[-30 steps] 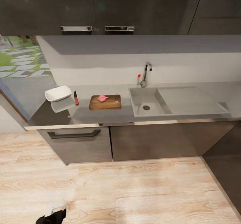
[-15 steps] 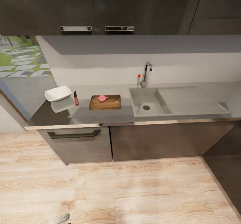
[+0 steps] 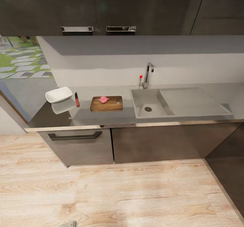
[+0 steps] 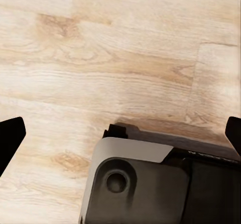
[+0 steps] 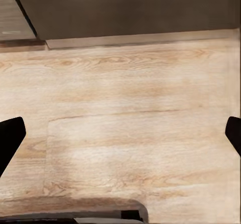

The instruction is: In the kitchen, take the Vidalia onion out of the sink, dice it on the chopping board with the paring knife, put the diced onion into the bowl on the countertop, then place both the paring knife and the chopping board into the sink.

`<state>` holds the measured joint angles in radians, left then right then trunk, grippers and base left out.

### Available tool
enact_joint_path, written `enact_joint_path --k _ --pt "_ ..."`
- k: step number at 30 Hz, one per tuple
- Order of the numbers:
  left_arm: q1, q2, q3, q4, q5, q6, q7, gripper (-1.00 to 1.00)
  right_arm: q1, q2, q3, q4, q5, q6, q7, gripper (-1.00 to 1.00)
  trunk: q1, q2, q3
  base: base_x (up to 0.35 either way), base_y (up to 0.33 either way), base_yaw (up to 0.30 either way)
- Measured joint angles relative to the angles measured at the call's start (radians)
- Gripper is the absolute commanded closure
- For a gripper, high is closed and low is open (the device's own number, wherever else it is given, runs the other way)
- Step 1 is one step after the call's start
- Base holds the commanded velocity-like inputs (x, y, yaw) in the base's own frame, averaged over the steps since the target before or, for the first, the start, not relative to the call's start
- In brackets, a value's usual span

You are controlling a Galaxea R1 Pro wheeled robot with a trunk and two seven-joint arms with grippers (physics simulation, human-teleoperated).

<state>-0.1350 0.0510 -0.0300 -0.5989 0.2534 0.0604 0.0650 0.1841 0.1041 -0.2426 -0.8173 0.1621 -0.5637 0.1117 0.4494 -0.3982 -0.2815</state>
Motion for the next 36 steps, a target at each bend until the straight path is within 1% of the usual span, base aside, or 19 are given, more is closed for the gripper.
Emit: enact_joint_path --k 1,3,6,9,10,11,12,14,16,18,19,21,26,36 --pt "0.000 0.000 -0.002 0.001 0.000 0.000 0.000 -1.00 0.000 0.000 0.000 -0.011 0.001 0.001 -0.020 -1.00 0.000 0.000 0.000 0.000 0.000 0.000" --pt "0.000 -0.001 -0.006 0.002 0.000 0.000 0.000 -1.00 0.000 0.000 -0.001 -0.056 -0.002 0.006 -0.084 -1.00 0.000 0.000 0.000 0.000 0.000 0.000" --pt "0.000 -0.001 -0.008 0.004 0.000 0.000 0.000 -1.00 0.000 -0.001 -0.002 -0.111 -0.003 0.024 -0.118 -1.00 0.000 0.000 0.000 0.000 0.000 0.000" --pt "0.000 -0.001 -0.008 0.005 -0.001 0.000 0.000 -1.00 0.000 -0.004 -0.003 -0.197 -0.003 0.101 -0.130 -1.00 0.000 0.000 0.000 0.000 0.000 0.000" --pt "0.000 -0.001 -0.009 0.007 -0.001 0.000 0.000 -1.00 0.000 -0.008 -0.003 -0.233 -0.004 0.147 -0.131 -1.00 0.000 0.000 0.000 0.000 0.000 0.000" --pt "0.000 -0.002 -0.009 0.012 0.000 0.000 0.000 -1.00 0.000 -0.016 -0.004 -0.286 -0.005 0.217 -0.130 -1.00 0.000 0.000 0.000 0.000 0.000 0.000" --pt "0.000 -0.002 -0.009 0.015 0.000 0.000 0.000 -1.00 0.000 -0.020 -0.003 -0.324 -0.005 0.252 -0.125 -1.00 0.000 0.000 0.000 0.000 0.000 0.000" --pt "0.000 -0.002 -0.009 0.019 0.000 0.000 0.000 -1.00 0.000 -0.023 -0.002 -0.362 -0.005 0.283 -0.111 -1.00 0.000 0.000 0.000 0.000 0.000 0.000" --pt "0.000 -0.002 -0.009 0.023 0.000 0.000 0.000 -1.00 0.000 -0.025 -0.002 -0.382 -0.005 0.299 -0.089 -1.00 0.000 0.000 0.000 0.000 0.000 0.000" --pt "0.000 -0.002 -0.009 0.029 0.000 0.000 0.000 -1.00 0.000 -0.025 -0.001 -0.394 -0.003 0.309 -0.055 -1.00 0.000 0.000 0.000 0.000 0.000 0.000" --pt "0.000 -0.002 -0.009 0.031 0.000 0.000 0.000 -1.00 0.000 -0.025 -0.001 -0.399 -0.002 0.312 -0.027 -1.00 0.000 0.000 0.000 0.000 0.000 0.000" --pt "0.000 -0.003 -0.009 0.032 0.000 0.000 0.000 -1.00 0.000 -0.026 -0.002 -0.399 -0.003 0.314 -0.015 -1.00 0.000 0.000 0.000 0.000 0.000 0.000" --pt "0.000 -0.003 -0.009 0.042 0.000 0.000 0.000 -1.00 0.000 -0.026 -0.003 -0.391 -0.002 0.316 -0.003 -1.00 0.000 0.000 0.000 0.000 0.000 0.000" --pt "0.000 -0.003 -0.009 0.046 0.000 0.000 0.000 -1.00 0.000 -0.026 -0.002 -0.387 -0.002 0.316 -0.002 -1.00 0.000 0.000 0.000 0.000 0.000 0.000"
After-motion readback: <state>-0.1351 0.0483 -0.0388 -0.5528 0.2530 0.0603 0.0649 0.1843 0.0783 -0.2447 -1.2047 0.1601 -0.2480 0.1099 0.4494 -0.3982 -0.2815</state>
